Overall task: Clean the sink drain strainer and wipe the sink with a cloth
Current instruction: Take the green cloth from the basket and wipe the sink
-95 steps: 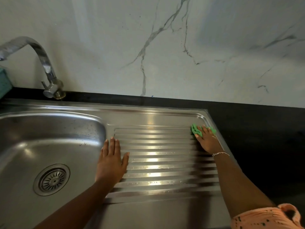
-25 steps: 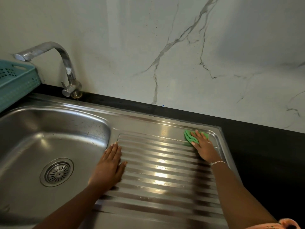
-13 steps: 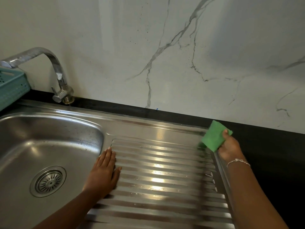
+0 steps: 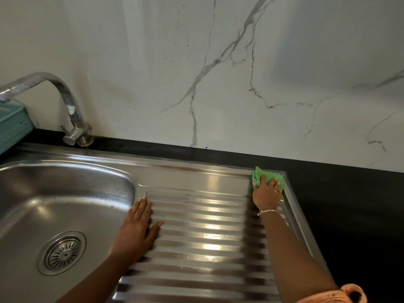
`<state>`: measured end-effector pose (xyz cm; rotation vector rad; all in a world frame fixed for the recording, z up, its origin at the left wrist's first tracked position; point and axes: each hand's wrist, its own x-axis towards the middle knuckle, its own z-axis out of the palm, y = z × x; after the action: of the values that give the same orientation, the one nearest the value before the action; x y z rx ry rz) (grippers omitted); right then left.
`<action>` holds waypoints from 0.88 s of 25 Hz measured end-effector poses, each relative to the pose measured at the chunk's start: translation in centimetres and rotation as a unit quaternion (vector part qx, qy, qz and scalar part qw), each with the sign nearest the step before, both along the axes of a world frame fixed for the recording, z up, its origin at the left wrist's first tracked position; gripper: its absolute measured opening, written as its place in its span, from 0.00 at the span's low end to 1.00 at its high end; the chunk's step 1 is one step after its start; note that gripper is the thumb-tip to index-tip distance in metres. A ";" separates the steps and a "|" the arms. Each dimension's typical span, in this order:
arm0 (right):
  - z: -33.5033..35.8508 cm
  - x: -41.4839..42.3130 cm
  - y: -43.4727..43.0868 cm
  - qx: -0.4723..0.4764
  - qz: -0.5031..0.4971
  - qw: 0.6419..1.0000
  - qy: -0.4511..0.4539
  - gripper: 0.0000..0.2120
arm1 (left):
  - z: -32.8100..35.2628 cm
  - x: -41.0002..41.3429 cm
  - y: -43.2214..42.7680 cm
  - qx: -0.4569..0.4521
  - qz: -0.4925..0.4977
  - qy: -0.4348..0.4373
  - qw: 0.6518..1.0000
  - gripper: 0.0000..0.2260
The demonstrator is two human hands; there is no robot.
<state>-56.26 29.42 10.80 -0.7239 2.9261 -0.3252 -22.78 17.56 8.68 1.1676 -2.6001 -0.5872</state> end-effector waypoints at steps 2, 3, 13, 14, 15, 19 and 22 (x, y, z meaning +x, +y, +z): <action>0.3 0.6 -0.6 -0.002 -0.007 1.000 -0.009 0.25 | -0.2 0.0 -0.1 0.001 -0.001 0.004 1.000 0.54; 0.4 0.8 -0.8 0.002 -0.006 1.000 0.000 0.25 | -0.2 -0.1 0.0 0.000 -0.002 0.004 1.000 0.54; -0.4 5.8 -4.5 0.034 0.053 0.998 0.022 0.27 | -0.6 -0.3 -0.1 0.004 0.004 0.035 0.999 0.39; -0.5 6.7 -5.2 0.035 0.058 0.998 0.019 0.28 | -0.6 -0.3 -0.1 0.016 0.008 0.051 0.999 0.34; -0.5 7.7 -5.9 0.034 0.064 0.997 0.017 0.28 | -0.6 -0.2 0.0 0.032 0.014 0.073 0.997 0.31; -0.5 11.3 -8.9 0.038 0.086 0.996 0.011 0.28 | -0.1 0.1 0.0 0.096 0.061 0.188 0.976 0.26; -0.6 13.9 -11.0 0.037 0.083 0.996 0.014 0.28 | 0.1 1.0 -0.6 0.121 0.071 0.206 0.968 0.25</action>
<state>-42.32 18.38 10.25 -0.9596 2.8621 -0.1907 -21.82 16.94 8.77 1.1414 -2.1198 -1.0164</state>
